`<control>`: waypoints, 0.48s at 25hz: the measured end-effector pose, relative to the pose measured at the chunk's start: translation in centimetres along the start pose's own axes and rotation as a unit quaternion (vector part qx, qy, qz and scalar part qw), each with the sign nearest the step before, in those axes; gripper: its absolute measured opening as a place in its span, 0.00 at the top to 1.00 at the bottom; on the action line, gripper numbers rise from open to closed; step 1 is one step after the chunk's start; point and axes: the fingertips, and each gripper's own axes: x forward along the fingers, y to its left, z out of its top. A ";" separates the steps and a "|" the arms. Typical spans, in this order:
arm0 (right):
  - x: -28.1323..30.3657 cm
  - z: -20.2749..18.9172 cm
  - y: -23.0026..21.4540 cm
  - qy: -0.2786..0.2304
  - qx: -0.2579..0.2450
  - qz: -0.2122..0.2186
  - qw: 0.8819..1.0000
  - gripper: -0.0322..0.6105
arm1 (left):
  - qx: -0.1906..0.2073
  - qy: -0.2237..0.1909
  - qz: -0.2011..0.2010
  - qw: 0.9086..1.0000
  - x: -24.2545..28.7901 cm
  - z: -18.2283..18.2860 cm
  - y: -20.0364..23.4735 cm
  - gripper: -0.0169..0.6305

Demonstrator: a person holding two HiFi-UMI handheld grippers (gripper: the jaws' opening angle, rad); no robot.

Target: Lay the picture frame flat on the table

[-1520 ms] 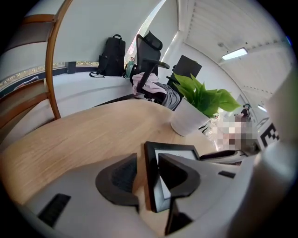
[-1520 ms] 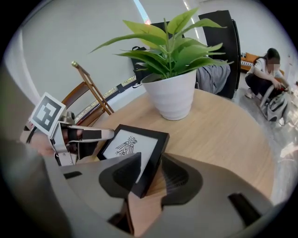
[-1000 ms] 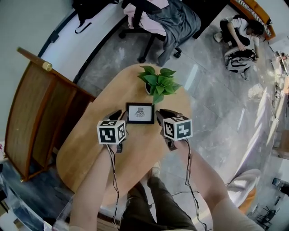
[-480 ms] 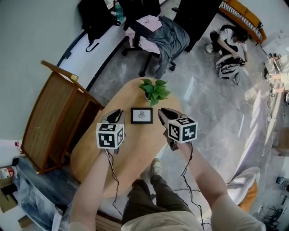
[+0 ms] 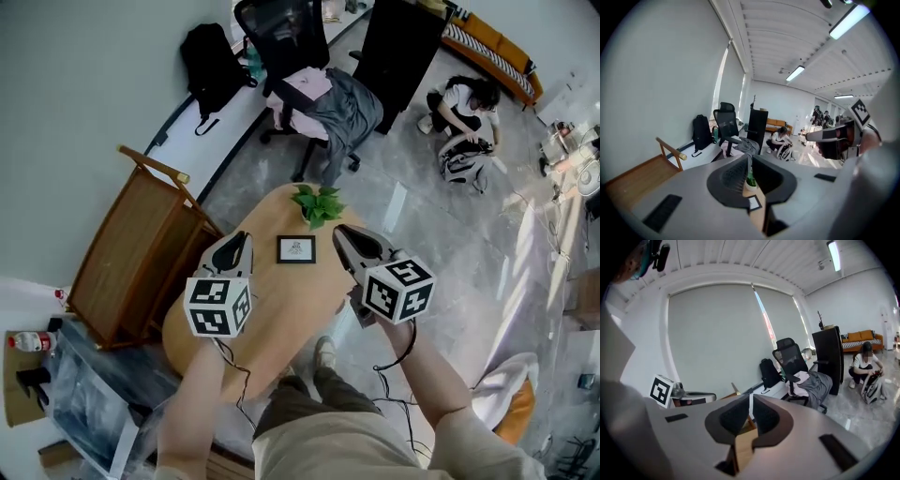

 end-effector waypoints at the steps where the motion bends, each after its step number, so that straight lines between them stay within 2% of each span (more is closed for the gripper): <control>1: -1.2 1.5 1.0 -0.011 -0.004 0.008 1.000 0.93 | -0.005 -0.012 0.003 1.000 -1.4 1.2 -0.3 0.93; 4: -5.0 5.3 3.9 -0.042 -0.025 0.028 0.998 0.93 | -0.002 -0.042 0.008 0.999 -5.6 4.3 -1.3 0.93; 8: -10.0 9.7 7.2 -0.087 -0.061 0.045 0.993 0.93 | 0.039 -0.080 0.013 0.996 -11.0 8.5 -3.3 0.93; 12: -14.4 12.2 10.2 -0.123 -0.090 0.056 0.987 0.94 | 0.064 -0.108 0.010 0.992 -15.7 10.9 -5.7 0.93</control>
